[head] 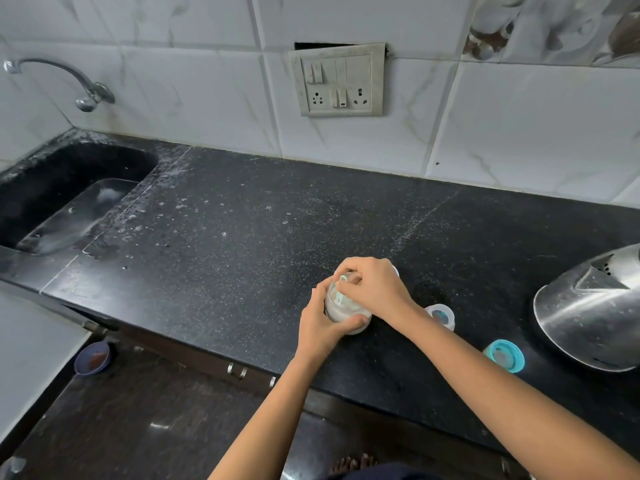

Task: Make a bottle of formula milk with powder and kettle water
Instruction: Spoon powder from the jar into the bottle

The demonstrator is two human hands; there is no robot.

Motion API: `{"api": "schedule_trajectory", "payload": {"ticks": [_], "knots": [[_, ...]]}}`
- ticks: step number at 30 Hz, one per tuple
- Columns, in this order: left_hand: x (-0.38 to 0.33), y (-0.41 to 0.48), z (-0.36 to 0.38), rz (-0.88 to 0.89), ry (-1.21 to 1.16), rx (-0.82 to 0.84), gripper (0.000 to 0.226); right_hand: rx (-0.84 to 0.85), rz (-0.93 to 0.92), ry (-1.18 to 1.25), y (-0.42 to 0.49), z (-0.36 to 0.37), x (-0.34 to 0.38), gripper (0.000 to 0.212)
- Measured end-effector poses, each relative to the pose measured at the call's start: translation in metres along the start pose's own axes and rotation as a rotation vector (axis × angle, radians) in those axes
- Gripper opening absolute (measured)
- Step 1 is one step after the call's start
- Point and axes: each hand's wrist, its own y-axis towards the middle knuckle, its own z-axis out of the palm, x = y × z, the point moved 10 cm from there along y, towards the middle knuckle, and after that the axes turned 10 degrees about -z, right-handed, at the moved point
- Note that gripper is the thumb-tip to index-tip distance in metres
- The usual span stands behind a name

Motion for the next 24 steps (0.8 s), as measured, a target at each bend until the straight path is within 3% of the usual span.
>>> {"api": "schedule_trajectory", "payload": {"ticks": [5, 11, 18, 24], "knots": [[0.001, 0.0, 0.0, -0.025, 0.005, -0.007, 0.069, 0.069, -0.04, -0.01, 0.003, 0.015, 0.011, 0.011], [-0.002, -0.002, -0.001, -0.013, 0.011, -0.006, 0.076, -0.049, 0.002, 0.143, 0.002, -0.013, -0.004, 0.006], [-0.006, -0.004, -0.003, 0.022, 0.031, -0.02, 0.076, -0.148, 0.028, 0.034, -0.013, -0.03, -0.028, 0.008], [-0.005, -0.004, -0.002, 0.005, 0.046, -0.02, 0.076, -0.283, 0.103, 0.179, -0.021, -0.038, -0.045, 0.007]]}}
